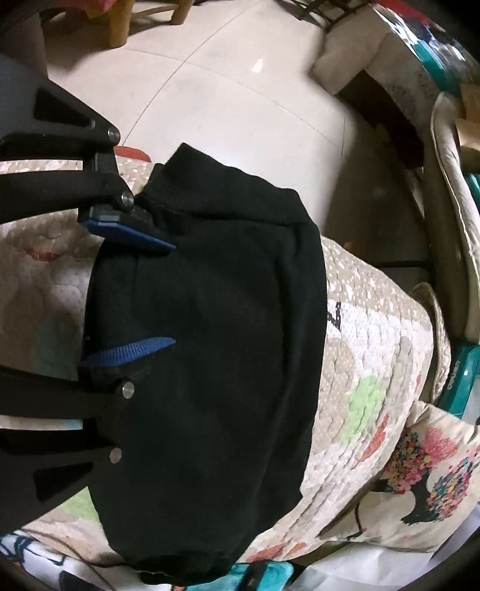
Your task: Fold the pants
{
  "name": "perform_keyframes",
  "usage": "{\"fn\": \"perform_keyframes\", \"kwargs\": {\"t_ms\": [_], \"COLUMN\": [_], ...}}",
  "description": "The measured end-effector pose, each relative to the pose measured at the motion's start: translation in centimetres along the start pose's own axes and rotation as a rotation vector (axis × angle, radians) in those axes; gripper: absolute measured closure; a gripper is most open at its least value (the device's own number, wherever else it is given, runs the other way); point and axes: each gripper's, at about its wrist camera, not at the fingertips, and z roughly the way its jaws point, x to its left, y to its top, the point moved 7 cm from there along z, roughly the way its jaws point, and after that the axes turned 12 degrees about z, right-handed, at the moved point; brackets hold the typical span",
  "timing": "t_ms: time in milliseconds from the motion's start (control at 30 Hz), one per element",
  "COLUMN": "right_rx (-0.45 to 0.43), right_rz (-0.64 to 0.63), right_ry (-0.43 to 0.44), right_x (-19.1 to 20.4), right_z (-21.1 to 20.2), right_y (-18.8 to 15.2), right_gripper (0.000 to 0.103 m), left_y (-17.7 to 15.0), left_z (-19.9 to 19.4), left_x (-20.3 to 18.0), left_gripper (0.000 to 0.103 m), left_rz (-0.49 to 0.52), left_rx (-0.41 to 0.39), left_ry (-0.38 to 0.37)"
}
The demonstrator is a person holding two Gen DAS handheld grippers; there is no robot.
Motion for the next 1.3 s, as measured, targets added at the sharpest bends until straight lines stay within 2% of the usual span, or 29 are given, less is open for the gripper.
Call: {"fn": "perform_keyframes", "kwargs": {"t_ms": [100, 267, 333, 367, 400, 500, 600, 667, 700, 767, 800, 867, 933, 967, 1033, 1100, 1133, 1167, 1200, 1233, 1300], "right_rx": [0.04, 0.128, 0.149, 0.144, 0.133, 0.097, 0.054, 0.03, 0.013, -0.003, -0.013, -0.029, -0.014, 0.008, 0.072, 0.12, 0.126, 0.13, 0.137, 0.153, 0.166], "right_rz": [-0.152, -0.267, -0.291, -0.283, -0.267, -0.211, -0.159, -0.138, -0.127, -0.114, -0.115, -0.135, -0.154, -0.159, -0.153, -0.128, -0.121, -0.114, -0.1, -0.061, 0.012], "right_ry": [0.049, 0.059, 0.05, 0.066, 0.077, 0.034, -0.09, -0.159, -0.173, -0.161, -0.16, -0.134, -0.051, -0.014, 0.031, 0.037, 0.025, 0.007, -0.008, -0.019, -0.014], "right_x": [6.4, 10.4, 10.8, 10.8, 10.7, 9.6, 7.5, 6.3, 5.9, 5.7, 5.8, 6.5, 8.1, 8.7, 9.6, 9.2, 8.7, 7.9, 7.2, 5.8, 4.2], "right_z": [3.5, 8.6, 9.5, 9.5, 9.4, 9.7, 10.8, 10.8, 10.2, 8.6, 7.4, 5.1, 3.3, 2.7, 2.8, 3.0, 2.9, 2.9, 3.0, 3.0, 2.9], "right_y": [0.8, 0.2, -0.1, 0.1, 0.5, 2.5, 4.6, 5.3, 5.4, 5.3, 4.9, 3.3, 0.6, -1.1, -4.1, -6.8, -7.7, -8.5, -9.1, -9.8, -10.4], "right_gripper": [0.044, 0.045, 0.083, 0.086, 0.095, 0.103, 0.103, 0.102, 0.102, 0.101, 0.097, 0.081, 0.045, 0.04, 0.038, 0.038, 0.038, 0.038, 0.038, 0.038, 0.038], "left_y": [-0.2, -0.5, -0.7, -0.8, -0.9, -1.2, -1.1, -1.0, -0.7, 0.0, 0.4, 0.8, 0.4, -0.1, 0.3, 1.0, 1.0, 0.9, 0.9, 0.5, -0.7], "left_z": [-0.1, -0.3, -0.3, -0.3, -0.4, -0.5, -0.6, -1.4, -2.1, -3.3, -3.8, -3.4, -1.7, -0.5, -0.2, -0.8, -0.9, -0.9, -0.6, -0.1, 1.0], "left_x": [0.1, -0.2, -0.4, -0.5, -0.6, -0.8, -0.5, 0.3, 1.0, 2.2, 2.6, 2.3, 1.4, 1.1, 1.2, 3.3, 5.1, 7.1, 8.7, 10.2, 11.7], "left_gripper": [0.055, 0.054, 0.053, 0.053, 0.053, 0.053, 0.051, 0.053, 0.053, 0.053, 0.053, 0.053, 0.053, 0.053, 0.051, 0.051, 0.051, 0.046, 0.039, 0.033, 0.033], "left_rz": [-0.01, 0.004, 0.019, 0.034, 0.046, 0.082, 0.076, 0.008, -0.055, -0.097, -0.101, -0.084, -0.039, 0.003, 0.022, 0.013, -0.024, -0.076, -0.144, -0.236, -0.379], "left_rx": [-0.018, -0.043, -0.057, -0.064, -0.067, -0.066, -0.055, -0.043, -0.057, -0.109, -0.134, -0.126, -0.048, 0.011, 0.005, -0.012, -0.006, 0.002, 0.015, 0.04, 0.077], "left_ry": [-0.003, 0.02, 0.039, 0.051, 0.061, 0.079, 0.066, 0.013, -0.043, -0.049, -0.042, -0.06, -0.046, -0.017, 0.003, 0.106, 0.175, 0.207, 0.178, 0.11, -0.012]}}
